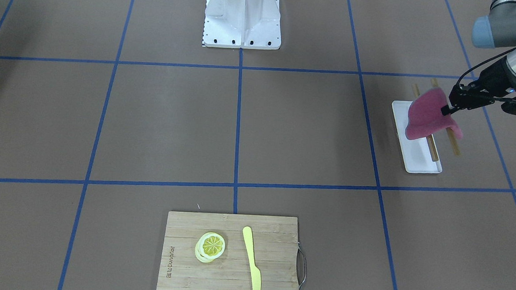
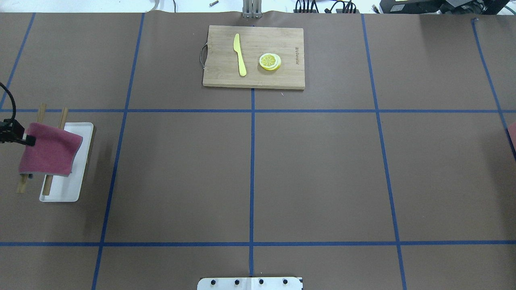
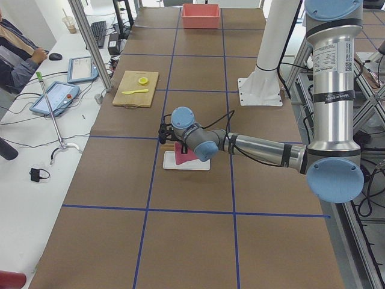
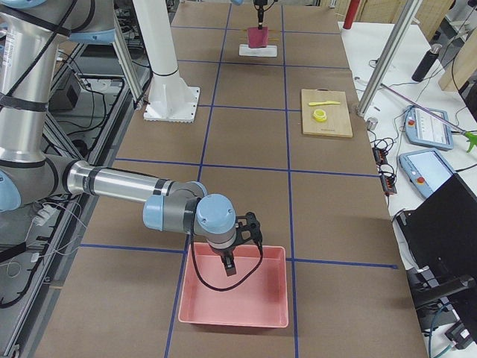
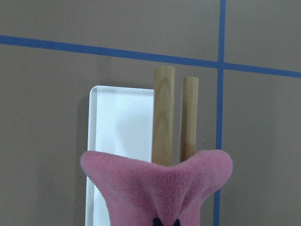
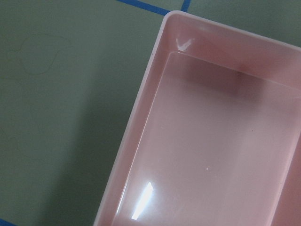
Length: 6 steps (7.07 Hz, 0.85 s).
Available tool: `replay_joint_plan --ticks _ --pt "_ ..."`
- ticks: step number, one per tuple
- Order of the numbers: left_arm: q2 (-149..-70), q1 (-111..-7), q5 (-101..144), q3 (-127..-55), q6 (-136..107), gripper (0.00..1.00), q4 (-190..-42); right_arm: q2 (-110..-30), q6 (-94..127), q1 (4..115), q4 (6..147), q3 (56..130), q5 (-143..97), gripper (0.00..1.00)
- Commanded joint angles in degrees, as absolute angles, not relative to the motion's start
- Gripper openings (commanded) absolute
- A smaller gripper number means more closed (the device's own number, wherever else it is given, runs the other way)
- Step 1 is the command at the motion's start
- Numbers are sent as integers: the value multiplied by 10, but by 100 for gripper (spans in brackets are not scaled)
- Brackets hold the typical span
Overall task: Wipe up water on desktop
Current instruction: 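Lower the left gripper onto the pink cloth on the wooden sticks and grasp it, then lift the pink cloth off the sticks with the left gripper toward the cutting board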
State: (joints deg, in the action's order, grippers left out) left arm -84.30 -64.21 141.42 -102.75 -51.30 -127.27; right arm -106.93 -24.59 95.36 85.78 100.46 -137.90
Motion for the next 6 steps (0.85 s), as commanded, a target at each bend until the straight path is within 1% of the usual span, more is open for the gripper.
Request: replay_joint_plan --ticks 1,3,4,5,6 --pt "-845 -645 1418 -1039 -513 0 -1271 -1069 -246 954 858 1005 -1379 100" --pt "-858 -650 1461 -1076 -541 0 -1268 -1069 -250 954 857 1008 -1381 100" --pt "-908 -650 1462 -1080 -594 0 -1267 -1077 -252 954 827 1012 -1384 100" --pt "-977 -644 1462 -1078 -676 0 -1266 -1081 -249 954 774 1010 -1389 100" --pt "-1020 -641 1457 -1079 -729 0 -1262 -1084 -249 954 751 1012 -1394 100"
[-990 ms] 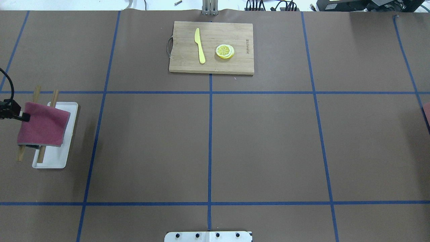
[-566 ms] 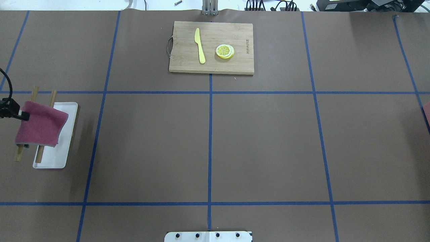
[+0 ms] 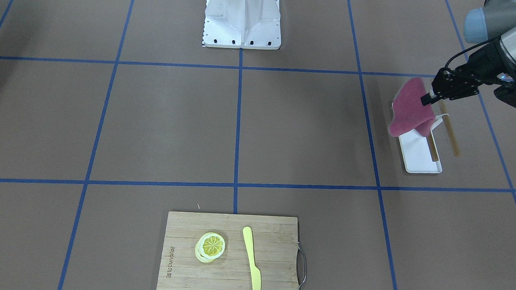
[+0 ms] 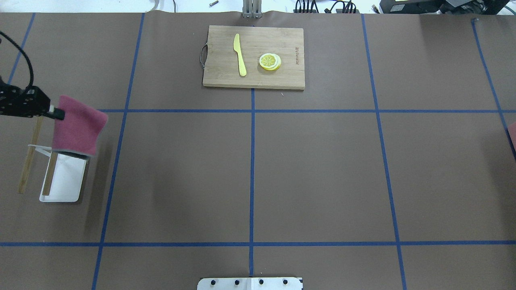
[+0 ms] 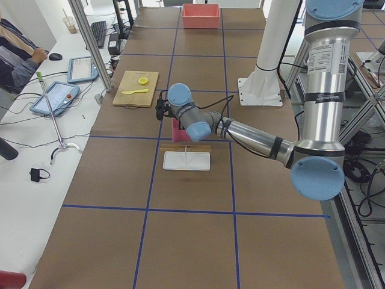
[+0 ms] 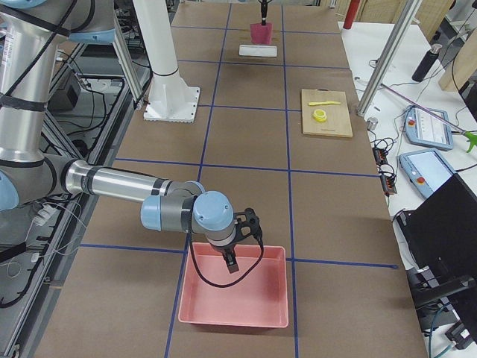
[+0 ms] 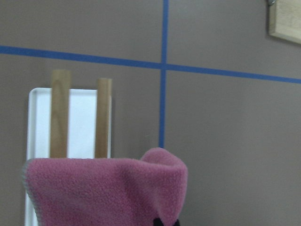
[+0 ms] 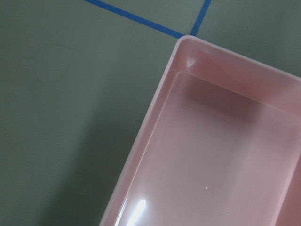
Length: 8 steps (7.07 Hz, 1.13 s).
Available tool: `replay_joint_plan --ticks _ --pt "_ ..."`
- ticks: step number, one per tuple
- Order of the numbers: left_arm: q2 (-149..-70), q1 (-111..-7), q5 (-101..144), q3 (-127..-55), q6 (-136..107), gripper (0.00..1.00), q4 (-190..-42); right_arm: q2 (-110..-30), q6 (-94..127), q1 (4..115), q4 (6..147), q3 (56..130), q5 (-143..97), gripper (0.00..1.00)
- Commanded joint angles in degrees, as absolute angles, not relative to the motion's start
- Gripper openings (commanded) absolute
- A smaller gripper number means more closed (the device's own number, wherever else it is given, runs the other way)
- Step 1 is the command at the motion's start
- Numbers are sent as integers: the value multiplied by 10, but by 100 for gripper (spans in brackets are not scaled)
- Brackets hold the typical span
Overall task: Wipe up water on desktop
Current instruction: 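Lift the pink cloth off the sticks with the left gripper toward the cutting board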
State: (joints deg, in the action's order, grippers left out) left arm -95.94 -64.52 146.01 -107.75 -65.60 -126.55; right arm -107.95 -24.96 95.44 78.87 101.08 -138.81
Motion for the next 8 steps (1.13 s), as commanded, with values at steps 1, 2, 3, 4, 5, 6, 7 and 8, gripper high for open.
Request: replay_joint_plan --ticks 1,2,3,4,5,6,7,8 --pt "-1071 -629 1456 -1079 -784 0 -1253 -1090 -246 954 721 1012 -1434 100" --pt "-1138 -597 1442 -1079 -845 0 -1198 -1090 -243 954 675 1012 -1476 100" --pt "-1215 -568 1388 -1080 -865 0 -1110 -1089 -235 954 646 1013 -1500 100" --pt "-1275 -520 1325 -1081 -873 0 -1027 -1090 -195 954 597 1027 -1518 100" --pt "-1312 -488 1285 -1075 -902 0 -1003 -1091 -150 951 536 1034 -1518 100" --pt "-1337 -472 1261 -1058 -924 0 -1002 -1090 -129 941 515 1042 -1521 100" --pt "-1373 -455 1233 -1032 -951 0 -1002 -1084 -123 927 512 1058 -1542 100" --pt "-1407 -440 1210 -1007 -980 0 -1002 -1071 -122 916 511 1067 -1575 100"
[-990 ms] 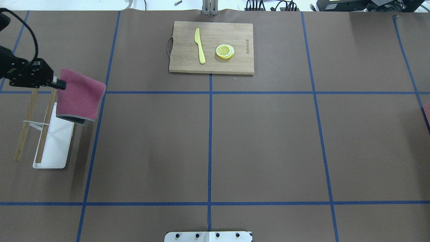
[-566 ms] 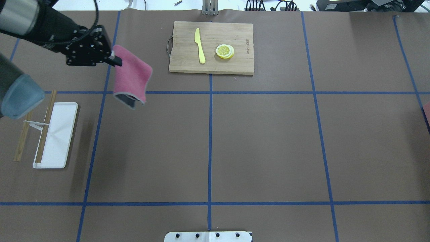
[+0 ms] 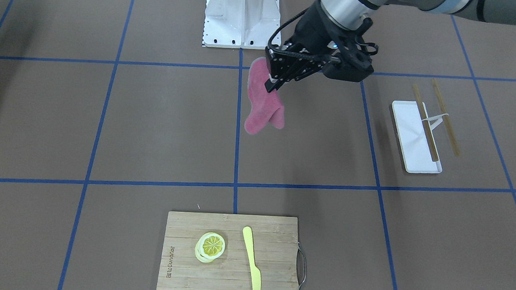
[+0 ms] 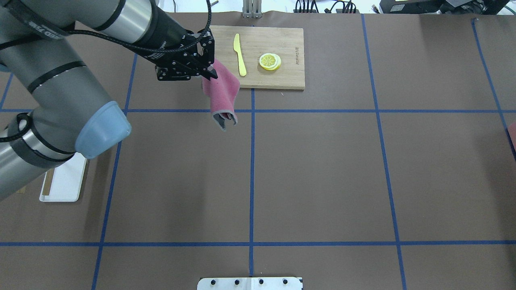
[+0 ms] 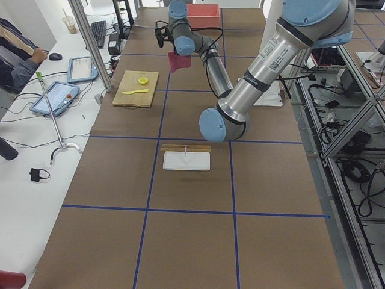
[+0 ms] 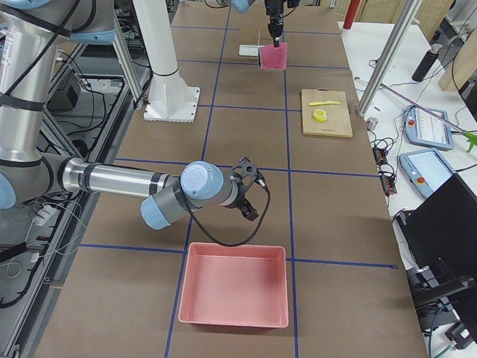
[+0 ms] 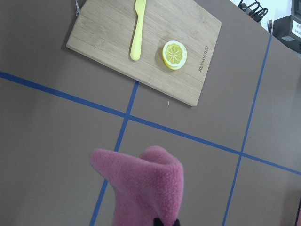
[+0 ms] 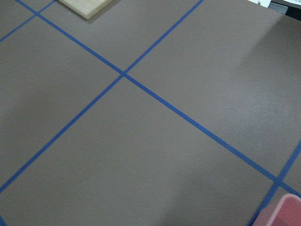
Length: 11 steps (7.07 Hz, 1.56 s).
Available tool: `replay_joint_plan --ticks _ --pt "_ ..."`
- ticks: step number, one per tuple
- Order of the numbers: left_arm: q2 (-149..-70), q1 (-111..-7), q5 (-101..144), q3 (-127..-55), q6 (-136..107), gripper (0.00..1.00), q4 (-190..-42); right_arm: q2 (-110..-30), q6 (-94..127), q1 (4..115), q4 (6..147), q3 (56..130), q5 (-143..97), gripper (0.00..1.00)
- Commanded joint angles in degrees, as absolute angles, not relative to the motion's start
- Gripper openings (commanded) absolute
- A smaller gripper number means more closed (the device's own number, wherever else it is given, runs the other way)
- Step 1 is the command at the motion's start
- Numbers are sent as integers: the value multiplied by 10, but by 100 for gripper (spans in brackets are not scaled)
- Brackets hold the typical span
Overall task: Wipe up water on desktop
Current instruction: 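Lift the pink cloth off the sticks with the left gripper toward the cutting board, then move the right gripper toward the cloth while the left gripper holds it up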
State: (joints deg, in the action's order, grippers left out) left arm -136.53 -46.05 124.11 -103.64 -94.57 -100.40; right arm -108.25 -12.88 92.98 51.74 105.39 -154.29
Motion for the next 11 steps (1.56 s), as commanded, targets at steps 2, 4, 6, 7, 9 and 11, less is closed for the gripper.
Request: replay_joint_plan --ticks 2,4,6,7,9,11 --pt "-1424 -430 1198 -996 -1001 0 -1002 -1028 8 904 509 1111 -1583 100" --pt "-1440 -425 1194 -980 -1065 0 -1001 -998 84 863 509 1140 -1579 100" --pt "-1469 -420 1189 -951 -1107 0 -1001 -922 179 808 508 1145 -1557 100" --pt "-1502 -412 1181 -915 -1129 0 -996 -892 189 765 508 1145 -1532 100" --pt "-1554 -410 1180 -852 -1163 0 -984 -823 237 676 507 1148 -1472 100" --pt "-1585 -396 1159 -810 -1194 0 -984 -809 246 586 507 1185 -1375 100"
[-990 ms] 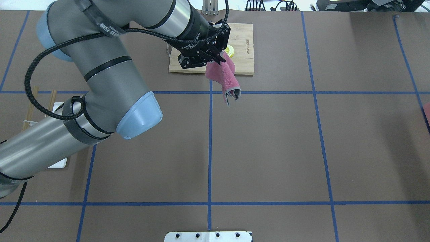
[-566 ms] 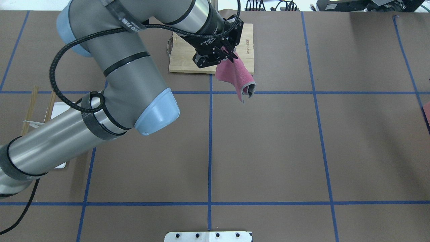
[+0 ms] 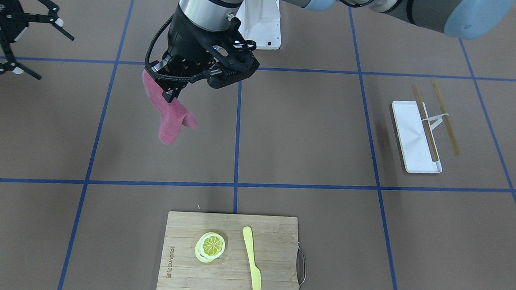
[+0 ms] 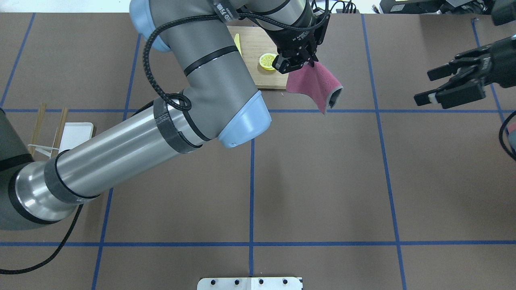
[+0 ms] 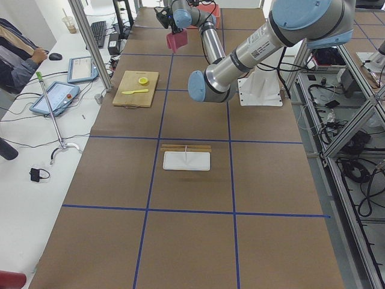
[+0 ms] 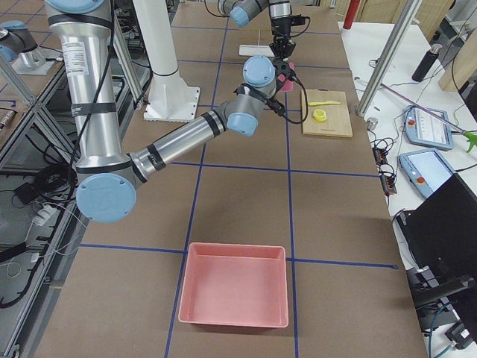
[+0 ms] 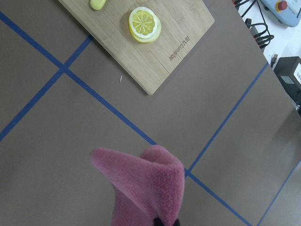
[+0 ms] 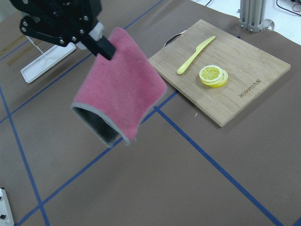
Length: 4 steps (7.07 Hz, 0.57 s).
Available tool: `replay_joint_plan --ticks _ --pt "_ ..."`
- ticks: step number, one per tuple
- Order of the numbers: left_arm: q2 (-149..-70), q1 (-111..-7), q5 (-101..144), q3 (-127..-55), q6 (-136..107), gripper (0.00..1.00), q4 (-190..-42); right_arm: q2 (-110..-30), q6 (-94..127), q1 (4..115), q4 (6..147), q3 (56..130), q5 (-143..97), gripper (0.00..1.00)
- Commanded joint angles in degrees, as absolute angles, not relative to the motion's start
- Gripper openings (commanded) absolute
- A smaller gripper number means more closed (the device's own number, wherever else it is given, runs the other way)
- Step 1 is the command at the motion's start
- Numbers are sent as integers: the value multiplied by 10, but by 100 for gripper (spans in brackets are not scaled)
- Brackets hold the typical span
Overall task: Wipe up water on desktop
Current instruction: 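Move the right gripper toward the cloth while the left gripper holds it up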
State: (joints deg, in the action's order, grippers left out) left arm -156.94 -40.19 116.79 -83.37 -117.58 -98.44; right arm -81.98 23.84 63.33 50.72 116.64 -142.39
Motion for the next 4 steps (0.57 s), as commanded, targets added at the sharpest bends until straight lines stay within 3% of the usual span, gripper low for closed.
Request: replay_joint_plan --ticks 1,4 --pt "-1586 -391 1159 -809 -1198 0 -984 -791 277 558 506 1187 -1342 100" --pt "-1579 -393 1161 -830 -1199 0 -979 -773 306 494 506 1180 -1270 99"
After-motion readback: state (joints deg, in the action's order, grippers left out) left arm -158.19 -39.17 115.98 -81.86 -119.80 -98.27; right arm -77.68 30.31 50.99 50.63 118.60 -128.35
